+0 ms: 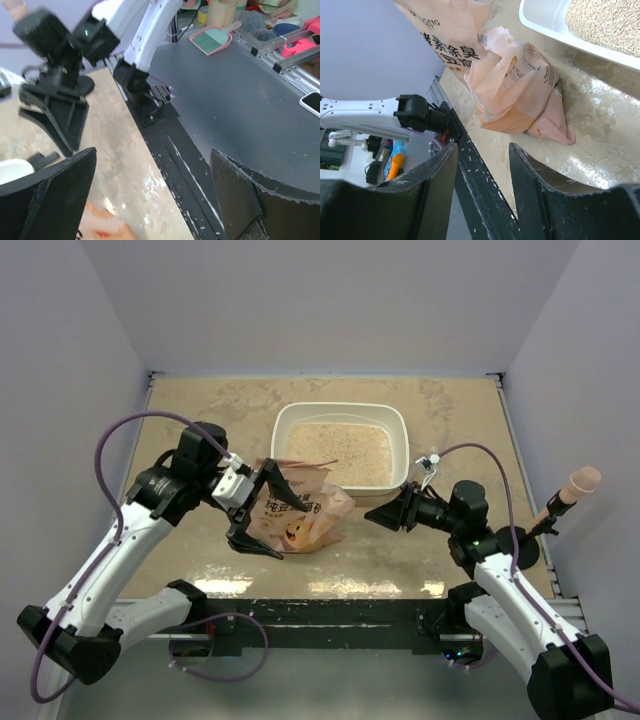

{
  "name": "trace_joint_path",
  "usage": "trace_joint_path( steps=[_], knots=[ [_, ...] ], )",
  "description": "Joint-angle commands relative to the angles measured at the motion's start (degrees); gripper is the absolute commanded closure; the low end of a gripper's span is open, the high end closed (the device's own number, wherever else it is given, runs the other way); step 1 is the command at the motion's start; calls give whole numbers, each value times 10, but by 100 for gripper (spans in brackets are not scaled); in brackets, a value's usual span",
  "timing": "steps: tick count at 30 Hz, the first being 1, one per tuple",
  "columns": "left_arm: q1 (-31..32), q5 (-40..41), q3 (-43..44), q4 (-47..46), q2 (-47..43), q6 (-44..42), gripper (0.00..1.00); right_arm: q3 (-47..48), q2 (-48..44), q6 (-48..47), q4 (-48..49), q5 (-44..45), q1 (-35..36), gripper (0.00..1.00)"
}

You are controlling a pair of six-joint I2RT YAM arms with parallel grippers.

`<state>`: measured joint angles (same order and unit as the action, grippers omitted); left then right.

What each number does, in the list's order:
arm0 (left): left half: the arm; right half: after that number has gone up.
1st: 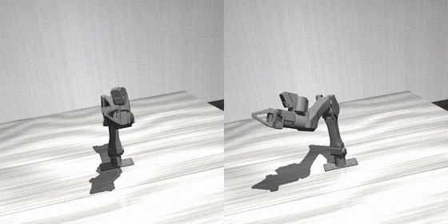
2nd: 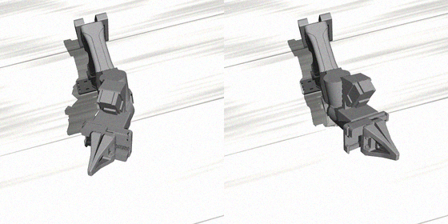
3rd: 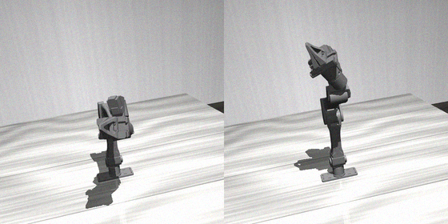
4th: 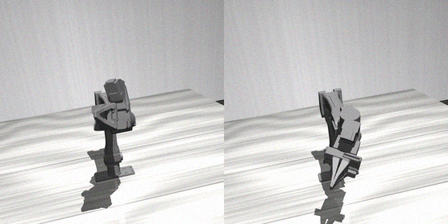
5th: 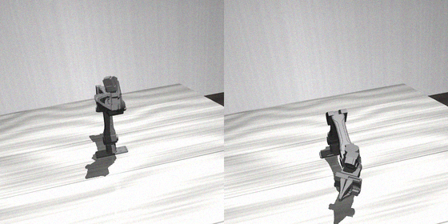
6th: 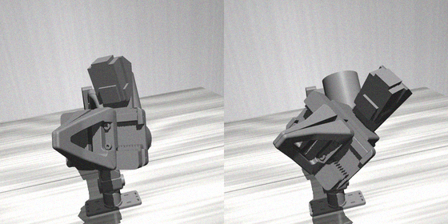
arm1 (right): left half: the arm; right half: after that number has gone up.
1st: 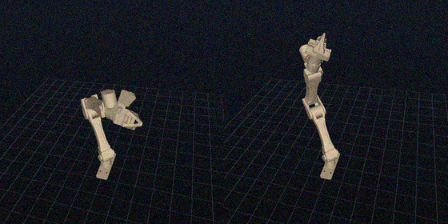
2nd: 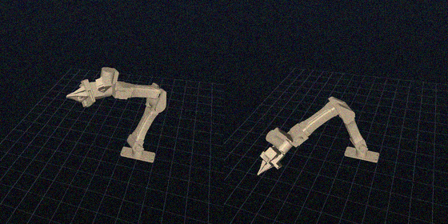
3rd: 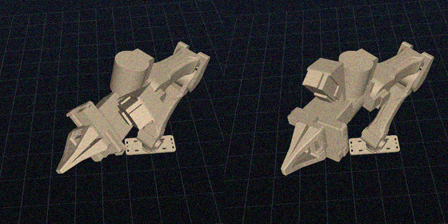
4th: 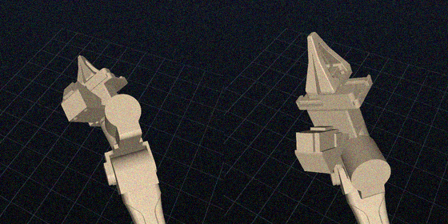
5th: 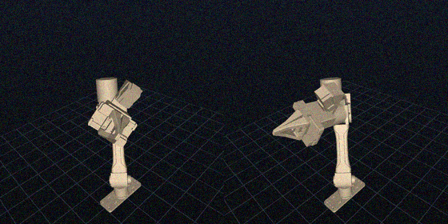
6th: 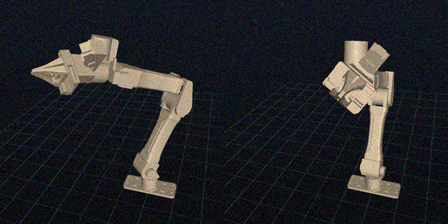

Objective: Fill the litter box with clean litter

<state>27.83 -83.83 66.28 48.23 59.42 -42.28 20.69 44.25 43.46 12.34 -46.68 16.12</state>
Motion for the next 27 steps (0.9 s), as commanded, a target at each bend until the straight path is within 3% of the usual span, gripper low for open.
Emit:
trace_joint_path(
  steps=[1,3,7,9,12,14,19,22,27],
  knots=[
    [15,-129,12,-178,-34,154,0,-18,-4,-7,38,-18,-1,50],
    [15,-73,45,-199,-33,163,0,-22,-3,-7,42,-20,0,50],
    [15,167,37,-408,-23,407,0,-19,-10,-10,30,-18,-1,50],
    [14,254,44,-423,-19,410,0,-18,-18,-13,20,-12,-1,50],
    [14,467,50,-414,-10,416,0,-17,-27,-13,8,-10,0,50],
    [14,513,46,-422,-17,419,0,-11,-37,-24,-17,-7,-1,49],
    [14,733,-25,-471,-83,471,0,14,-54,-62,-88,21,-1,47],
    [13,742,-61,-483,-101,471,0,26,-59,-73,-115,27,-2,47],
    [13,710,-16,-270,-52,450,0,32,-68,-89,-137,24,-1,47]
  ],
)
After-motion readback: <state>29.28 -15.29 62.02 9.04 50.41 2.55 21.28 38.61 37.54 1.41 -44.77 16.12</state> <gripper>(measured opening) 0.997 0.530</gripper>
